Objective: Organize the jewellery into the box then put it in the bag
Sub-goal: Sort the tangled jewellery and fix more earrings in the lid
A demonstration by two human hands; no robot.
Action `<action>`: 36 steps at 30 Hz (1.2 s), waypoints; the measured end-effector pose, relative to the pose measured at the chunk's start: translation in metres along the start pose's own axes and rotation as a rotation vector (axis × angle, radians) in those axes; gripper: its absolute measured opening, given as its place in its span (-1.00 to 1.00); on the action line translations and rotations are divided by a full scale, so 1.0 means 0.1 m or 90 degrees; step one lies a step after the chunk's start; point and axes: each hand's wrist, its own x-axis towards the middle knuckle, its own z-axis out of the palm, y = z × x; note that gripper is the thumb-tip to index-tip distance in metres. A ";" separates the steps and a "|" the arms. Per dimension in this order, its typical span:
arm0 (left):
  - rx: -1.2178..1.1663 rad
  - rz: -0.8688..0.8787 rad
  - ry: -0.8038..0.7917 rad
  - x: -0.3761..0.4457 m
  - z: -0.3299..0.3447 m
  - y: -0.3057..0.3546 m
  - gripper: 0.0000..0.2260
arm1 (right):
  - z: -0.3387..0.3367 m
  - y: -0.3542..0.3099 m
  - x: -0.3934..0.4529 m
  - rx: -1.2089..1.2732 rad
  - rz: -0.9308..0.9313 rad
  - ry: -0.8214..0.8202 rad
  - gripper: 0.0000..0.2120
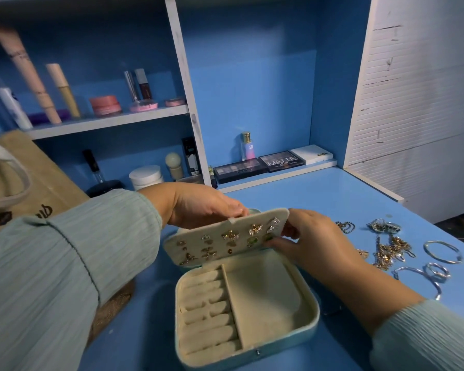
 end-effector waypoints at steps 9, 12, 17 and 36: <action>0.058 0.005 0.103 0.18 0.26 0.09 -0.83 | 0.09 0.22 0.01 -0.112 -0.305 0.105 -0.69; 0.129 0.027 0.157 0.23 0.35 0.09 -0.84 | 0.11 0.25 0.02 -0.116 -0.320 0.118 -0.70; 0.195 0.066 0.202 0.24 0.41 0.03 -0.87 | 0.14 0.27 0.02 -0.098 -0.339 0.126 -0.75; 0.193 0.102 0.275 0.29 0.47 -0.09 -0.86 | 0.16 0.28 0.02 -0.081 -0.347 0.173 -0.72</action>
